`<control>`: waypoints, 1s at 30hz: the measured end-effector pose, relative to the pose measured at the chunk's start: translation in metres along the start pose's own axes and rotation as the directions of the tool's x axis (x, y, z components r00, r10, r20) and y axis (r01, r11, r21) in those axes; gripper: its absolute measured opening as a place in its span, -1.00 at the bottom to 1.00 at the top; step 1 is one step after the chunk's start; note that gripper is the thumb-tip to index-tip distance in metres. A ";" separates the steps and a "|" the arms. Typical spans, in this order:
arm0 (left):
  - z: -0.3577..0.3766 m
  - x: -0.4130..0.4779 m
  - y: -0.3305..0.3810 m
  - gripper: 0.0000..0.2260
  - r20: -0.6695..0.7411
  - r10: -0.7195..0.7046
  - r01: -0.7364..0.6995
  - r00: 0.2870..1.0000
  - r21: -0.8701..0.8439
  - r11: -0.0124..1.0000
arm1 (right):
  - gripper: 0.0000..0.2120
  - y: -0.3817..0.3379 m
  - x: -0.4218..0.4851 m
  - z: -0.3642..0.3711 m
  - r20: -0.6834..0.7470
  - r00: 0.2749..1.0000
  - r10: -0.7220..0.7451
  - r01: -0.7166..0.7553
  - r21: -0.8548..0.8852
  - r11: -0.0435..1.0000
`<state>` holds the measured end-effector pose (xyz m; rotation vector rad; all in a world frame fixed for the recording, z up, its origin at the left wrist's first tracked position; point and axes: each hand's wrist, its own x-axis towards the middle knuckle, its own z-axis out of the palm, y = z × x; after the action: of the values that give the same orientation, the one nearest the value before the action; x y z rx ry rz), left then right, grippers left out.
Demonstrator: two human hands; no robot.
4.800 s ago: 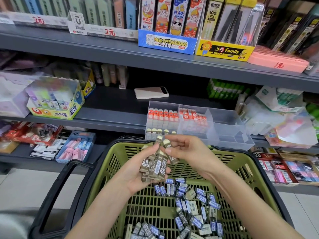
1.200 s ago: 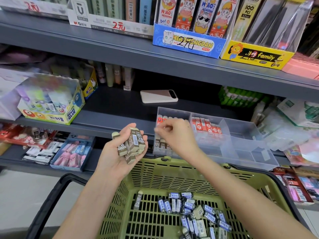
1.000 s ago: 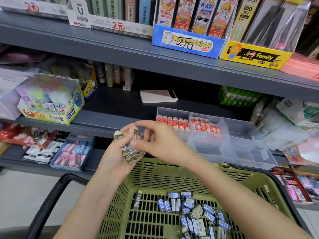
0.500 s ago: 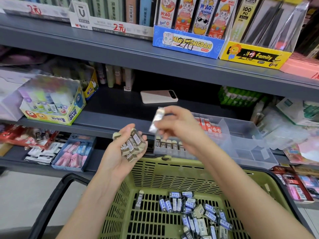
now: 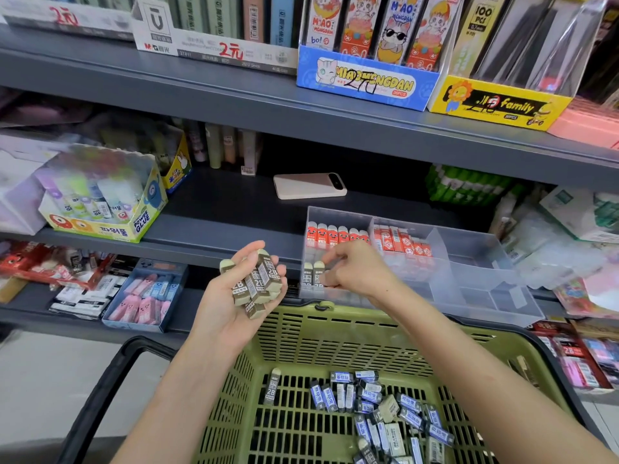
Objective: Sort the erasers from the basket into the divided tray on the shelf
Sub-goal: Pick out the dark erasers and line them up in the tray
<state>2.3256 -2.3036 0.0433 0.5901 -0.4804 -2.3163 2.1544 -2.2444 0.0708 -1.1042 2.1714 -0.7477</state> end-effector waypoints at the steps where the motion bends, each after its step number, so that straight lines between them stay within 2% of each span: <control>1: 0.000 0.000 0.000 -0.79 0.003 -0.001 0.001 1.000 0.003 1.000 | -0.82 0.001 0.001 0.001 0.014 1.000 -0.006 0.006 -0.018 1.000; 5: 0.000 -0.001 0.000 -0.79 0.007 -0.003 0.003 1.000 0.028 1.000 | -0.77 0.001 -0.001 0.000 0.042 0.997 -0.066 0.072 -0.190 0.979; 7: 0.001 -0.001 -0.001 -0.80 0.006 -0.002 0.002 1.000 0.015 1.000 | -0.82 -0.003 -0.005 -0.002 -0.048 0.989 -0.138 0.116 -0.322 0.940; 8: 0.001 -0.001 -0.001 -0.80 0.003 -0.001 0.001 1.000 -0.002 1.000 | -0.87 -0.006 -0.009 -0.002 -0.117 0.974 -0.193 0.148 -0.318 0.936; 9: 0.002 -0.001 0.000 -0.80 -0.001 0.000 0.000 1.000 -0.020 1.000 | -0.90 -0.010 -0.014 -0.001 -0.177 0.954 -0.242 0.196 -0.242 0.950; 11: 0.002 -0.002 0.000 -0.79 -0.001 -0.004 0.004 1.000 -0.022 1.000 | -0.88 -0.023 -0.022 0.005 -0.216 0.927 -0.306 0.311 -0.012 0.950; 12: 0.003 -0.003 0.000 -0.77 0.002 -0.012 0.012 1.000 0.005 1.000 | -0.87 -0.029 -0.025 0.008 -0.186 0.924 -0.335 0.347 0.035 0.937; 14: 0.006 -0.005 0.000 -0.69 -0.004 -0.041 0.041 0.999 0.061 0.997 | -0.84 -0.039 -0.027 0.009 -0.046 0.923 -0.382 0.382 -0.023 0.924; 16: 0.009 -0.007 -0.002 -0.59 -0.028 -0.071 0.073 0.997 0.072 0.995 | -0.86 -0.047 -0.027 0.004 0.162 0.915 -0.370 0.381 -0.042 0.924; 18: 0.010 -0.008 -0.001 -0.52 -0.044 -0.082 0.085 0.996 0.067 0.994 | -0.86 -0.048 -0.027 0.000 0.262 0.900 -0.349 0.350 0.046 0.936; 22: 0.010 -0.009 -0.001 -0.56 -0.036 -0.102 0.103 0.994 0.054 0.993 | -0.96 -0.045 -0.030 -0.005 0.194 0.907 -0.374 0.301 0.323 0.897; 25: 0.009 -0.008 -0.001 -0.66 -0.049 -0.087 0.085 0.995 -0.044 0.995 | -0.91 -0.038 -0.021 -0.031 0.046 0.969 -0.244 0.178 0.557 0.811; 27: 0.009 -0.008 0.001 -0.69 -0.056 -0.072 0.065 0.996 -0.111 0.992 | -0.94 -0.029 -0.013 -0.051 -0.053 0.986 -0.159 0.162 0.530 0.832; 30: 0.007 -0.007 0.003 -0.71 -0.035 -0.064 0.053 0.997 -0.262 0.964 | -0.85 -0.012 -0.009 -0.054 -0.040 0.996 -0.079 0.085 0.193 0.977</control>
<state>2.3283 -2.2999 0.0526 0.5303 -0.1345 -2.3668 2.1264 -2.2314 0.1182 -1.0911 2.0384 -0.9985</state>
